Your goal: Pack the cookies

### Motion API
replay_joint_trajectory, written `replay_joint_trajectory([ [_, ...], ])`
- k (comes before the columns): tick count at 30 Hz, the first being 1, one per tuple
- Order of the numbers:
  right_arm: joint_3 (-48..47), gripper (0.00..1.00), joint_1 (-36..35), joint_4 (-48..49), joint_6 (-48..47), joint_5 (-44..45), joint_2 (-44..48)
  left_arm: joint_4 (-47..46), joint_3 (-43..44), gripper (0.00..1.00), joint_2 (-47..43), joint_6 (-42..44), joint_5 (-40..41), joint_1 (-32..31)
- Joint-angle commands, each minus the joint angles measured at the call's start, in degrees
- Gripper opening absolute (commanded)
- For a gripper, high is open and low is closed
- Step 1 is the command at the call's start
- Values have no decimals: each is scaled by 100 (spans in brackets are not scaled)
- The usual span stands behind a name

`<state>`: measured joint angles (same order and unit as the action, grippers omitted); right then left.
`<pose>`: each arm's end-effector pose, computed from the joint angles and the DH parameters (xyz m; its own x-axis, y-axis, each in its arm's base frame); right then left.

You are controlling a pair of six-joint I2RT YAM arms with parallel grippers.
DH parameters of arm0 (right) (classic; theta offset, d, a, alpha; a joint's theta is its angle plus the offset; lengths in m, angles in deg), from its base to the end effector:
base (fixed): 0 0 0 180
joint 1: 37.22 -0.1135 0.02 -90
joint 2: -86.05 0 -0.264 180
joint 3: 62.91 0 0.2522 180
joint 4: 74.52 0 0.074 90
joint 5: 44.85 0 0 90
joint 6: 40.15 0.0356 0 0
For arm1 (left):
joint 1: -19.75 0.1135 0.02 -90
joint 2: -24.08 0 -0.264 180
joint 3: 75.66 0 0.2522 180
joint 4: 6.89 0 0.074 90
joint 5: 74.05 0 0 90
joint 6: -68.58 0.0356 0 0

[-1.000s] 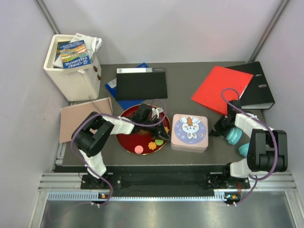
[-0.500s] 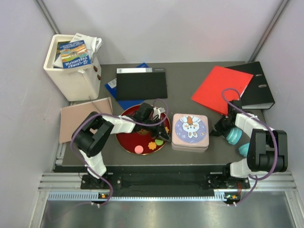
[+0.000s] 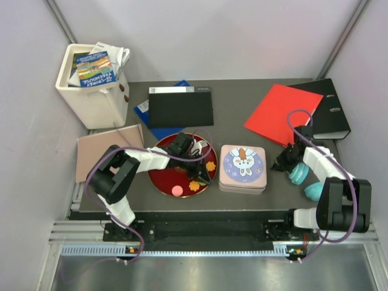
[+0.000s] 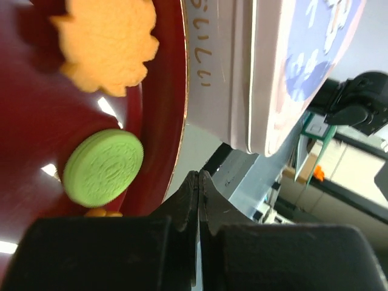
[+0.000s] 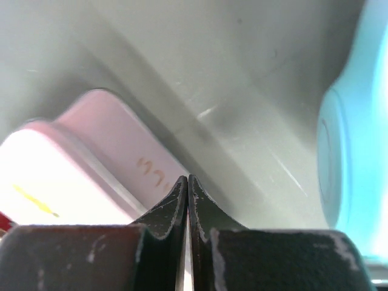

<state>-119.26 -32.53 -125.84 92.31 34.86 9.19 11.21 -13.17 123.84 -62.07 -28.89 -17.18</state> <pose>0.2299 -0.0125 0.1786 -0.6818 0.7224 -0.1155 0.6577 0.6744 0.3357 0.2422 -0.2134 0.1393 -0.9852 0.1627 -0.0532 0.1378 0.5694 -0.8104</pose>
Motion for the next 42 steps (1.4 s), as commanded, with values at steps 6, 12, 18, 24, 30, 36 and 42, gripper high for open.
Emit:
replay_joint_trajectory([
  [6, -988, 0, 76, -129, 237, 71, 436, 875, 136, 0, -827, 364, 941, 625],
  [12, -1672, 0, 76, -111, 0, -106, -188, 1096, 690, 0, -608, 382, 1680, 739],
  [18, -2077, 0, 76, 73, -27, -53, -1040, 964, 1226, 0, -19, 127, 1874, 810],
  [24, -2078, 0, 76, 591, 140, -333, -1516, 700, 1735, 0, 473, -49, 2058, 915],
  [30, -1973, 0, 67, 1321, 316, -1079, -894, 638, 2745, 0, 1053, -128, 1962, 933],
  [36, -1131, 0, -292, 2024, 439, -2379, -497, 656, 3615, 0, 1554, -84, 1821, 994],
  [42, -461, 0, -846, 2402, 325, -2899, -567, 726, 4617, 0, 2441, -207, 1303, 1047],
])
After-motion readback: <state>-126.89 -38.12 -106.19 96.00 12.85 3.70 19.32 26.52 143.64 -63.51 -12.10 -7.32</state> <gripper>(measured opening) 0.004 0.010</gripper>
